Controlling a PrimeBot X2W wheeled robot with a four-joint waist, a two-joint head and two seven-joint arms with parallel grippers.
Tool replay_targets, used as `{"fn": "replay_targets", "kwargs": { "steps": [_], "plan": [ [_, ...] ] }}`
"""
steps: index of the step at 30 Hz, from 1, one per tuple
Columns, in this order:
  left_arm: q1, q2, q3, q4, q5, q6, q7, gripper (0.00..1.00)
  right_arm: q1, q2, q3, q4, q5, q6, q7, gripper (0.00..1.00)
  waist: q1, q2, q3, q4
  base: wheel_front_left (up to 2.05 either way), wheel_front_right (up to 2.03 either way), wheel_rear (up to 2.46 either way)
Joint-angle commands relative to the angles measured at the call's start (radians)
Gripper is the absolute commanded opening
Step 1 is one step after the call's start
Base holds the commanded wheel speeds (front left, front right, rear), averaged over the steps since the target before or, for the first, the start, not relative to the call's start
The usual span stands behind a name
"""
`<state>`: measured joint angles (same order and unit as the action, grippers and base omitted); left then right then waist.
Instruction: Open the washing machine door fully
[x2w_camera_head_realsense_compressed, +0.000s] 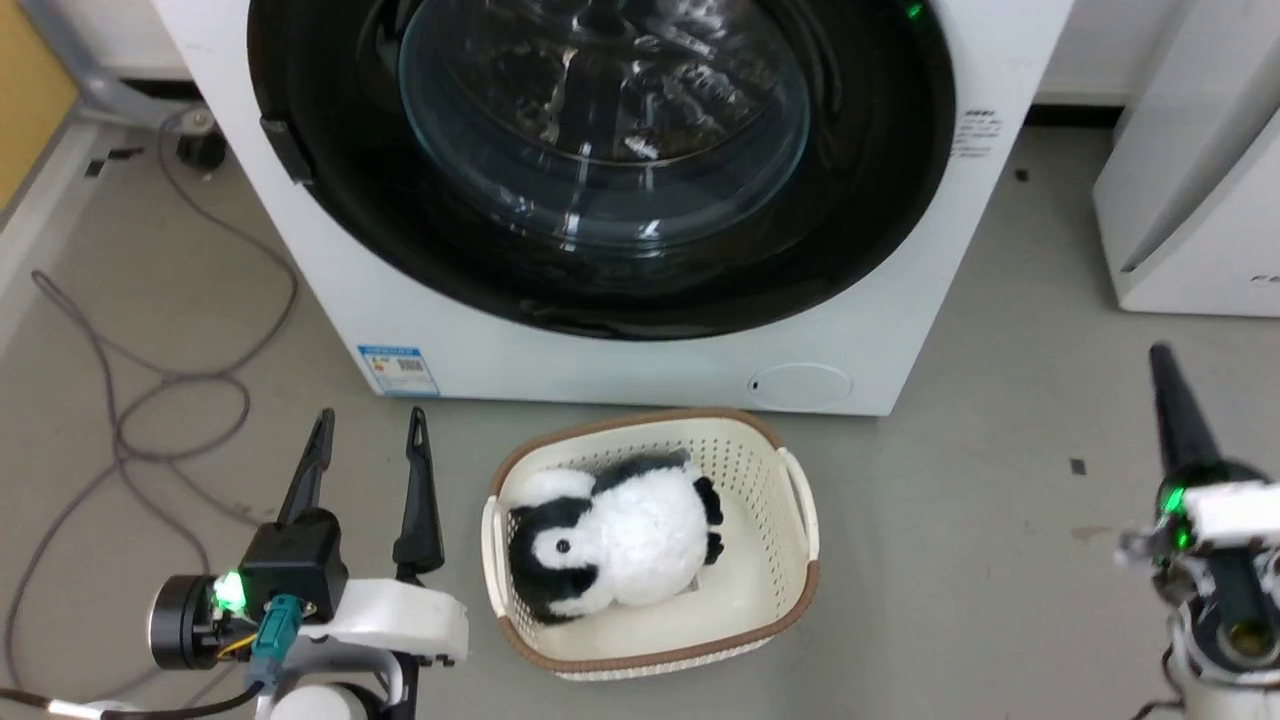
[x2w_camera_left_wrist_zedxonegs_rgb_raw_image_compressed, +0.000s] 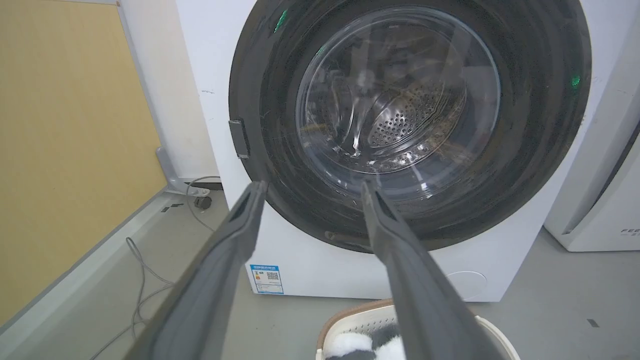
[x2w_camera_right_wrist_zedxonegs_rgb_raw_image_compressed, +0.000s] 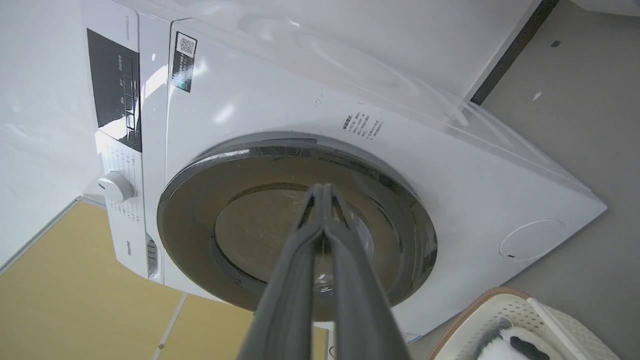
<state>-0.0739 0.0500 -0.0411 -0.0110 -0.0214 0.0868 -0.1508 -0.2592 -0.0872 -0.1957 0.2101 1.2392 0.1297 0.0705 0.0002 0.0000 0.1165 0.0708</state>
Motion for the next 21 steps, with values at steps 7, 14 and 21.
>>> {"fn": "replay_targets", "kwargs": {
  "steps": [7, 14, 21],
  "plan": [
    [-0.050, 0.000, -0.010, -0.014, -0.008, 0.019, -0.021, 1.00, -0.160, -0.051, -0.036, 0.084, 0.127, 0.001, 0.019, 0.00, -0.0002, 0.0000, 0.061, 0.032, 0.00, 0.00, 0.00],
    [-0.081, 0.000, -0.013, -0.024, -0.009, 0.030, -0.036, 1.00, -0.312, -0.095, -0.038, 0.174, 0.202, 0.001, 0.025, 0.00, -0.0002, 0.0000, 0.116, 0.052, 0.00, 0.00, 0.00],
    [-0.110, 0.000, -0.026, -0.030, -0.019, 0.046, -0.050, 1.00, -0.475, -0.143, -0.019, 0.289, 0.258, 0.001, 0.028, 0.00, -0.0002, 0.0000, 0.173, 0.079, 0.00, 0.00, 0.00]
  ]
}}
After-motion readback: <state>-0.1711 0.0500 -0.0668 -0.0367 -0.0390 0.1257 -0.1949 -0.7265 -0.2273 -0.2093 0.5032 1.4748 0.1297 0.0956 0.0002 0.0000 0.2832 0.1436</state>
